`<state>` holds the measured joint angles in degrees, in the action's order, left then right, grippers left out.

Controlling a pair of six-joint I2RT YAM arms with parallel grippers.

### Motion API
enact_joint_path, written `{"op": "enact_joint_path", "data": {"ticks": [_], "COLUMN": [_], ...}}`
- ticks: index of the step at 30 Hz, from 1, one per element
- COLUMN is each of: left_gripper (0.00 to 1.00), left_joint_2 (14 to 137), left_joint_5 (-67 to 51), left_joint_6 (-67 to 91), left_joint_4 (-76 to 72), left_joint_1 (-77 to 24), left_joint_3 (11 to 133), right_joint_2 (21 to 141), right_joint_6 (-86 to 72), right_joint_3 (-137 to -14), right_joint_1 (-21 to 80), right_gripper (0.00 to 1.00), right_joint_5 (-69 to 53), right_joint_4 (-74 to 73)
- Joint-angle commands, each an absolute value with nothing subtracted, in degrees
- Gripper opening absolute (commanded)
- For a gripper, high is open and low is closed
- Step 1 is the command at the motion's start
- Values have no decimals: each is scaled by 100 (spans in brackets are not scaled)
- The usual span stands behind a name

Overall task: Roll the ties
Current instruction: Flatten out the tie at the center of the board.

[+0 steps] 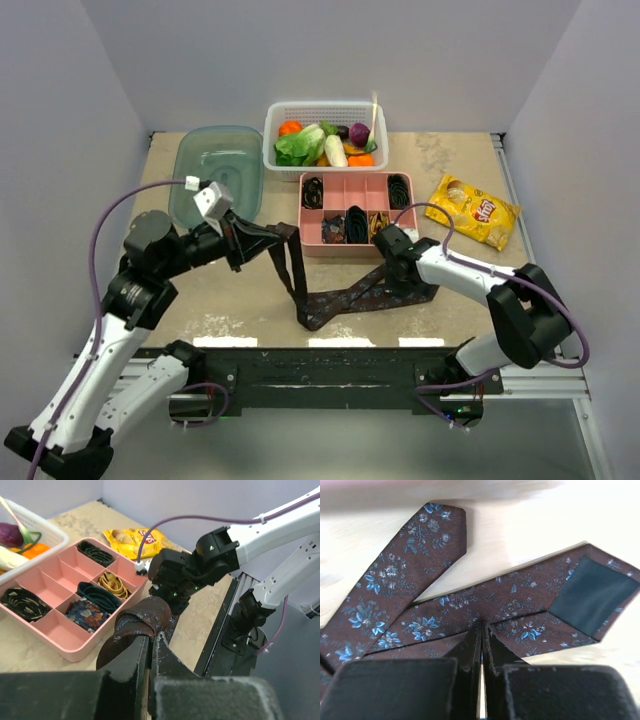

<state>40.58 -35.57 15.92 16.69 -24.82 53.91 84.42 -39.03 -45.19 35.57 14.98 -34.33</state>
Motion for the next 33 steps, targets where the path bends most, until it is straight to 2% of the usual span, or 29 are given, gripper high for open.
{"op": "enact_joint_path", "data": {"ticks": [1, 4, 9, 13, 19, 20, 21, 25, 28, 33], "left_gripper": [0, 0, 0, 0, 0, 0, 0, 0, 0, 0], "left_joint_2": [4640, 4904, 4852, 4711, 4378, 4351, 4333, 4316, 4350, 4394], "left_joint_5": [-4166, -3843, -3236, -2674, -2400, -2365, -2356, -2390, -2452, -2557], "left_joint_6": [1426, 1152, 1090, 1107, 1107, 1107, 1107, 1125, 1125, 1134], "left_joint_4": [1001, 1563, 2213, 2653, 2953, 2979, 2997, 2988, 2953, 2839], "left_joint_1": [-2487, -2487, -2487, -2487, -2479, -2479, -2479, -2479, -2487, -2479], "left_joint_3": [5431, 5519, 5388, 5370, 5344, 5335, 5344, 5370, 5353, 5282], "right_joint_2": [8148, 7955, 7927, 8278, 8824, 8772, 8737, 8429, 8262, 8472], "right_joint_6": [-3938, -3798, -3420, -3489, -3779, -3814, -3806, -3850, -3902, -3937], "right_joint_3": [-4674, -5088, -5501, -5713, -5599, -5555, -5450, -5230, -5072, -4843], "right_joint_1": [3085, 3094, 3304, 3761, 3709, 3657, 3561, 3358, 3243, 2997], "right_gripper": [0, 0, 0, 0, 0, 9, 26, 66, 76, 75], "right_joint_5": [2276, 2496, 2084, 2048, 2101, 2066, 2022, 1864, 1785, 1591], "right_joint_4": [-4130, -4254, -4096, -3990, -3701, -3613, -3464, -3147, -2919, -2514]}}
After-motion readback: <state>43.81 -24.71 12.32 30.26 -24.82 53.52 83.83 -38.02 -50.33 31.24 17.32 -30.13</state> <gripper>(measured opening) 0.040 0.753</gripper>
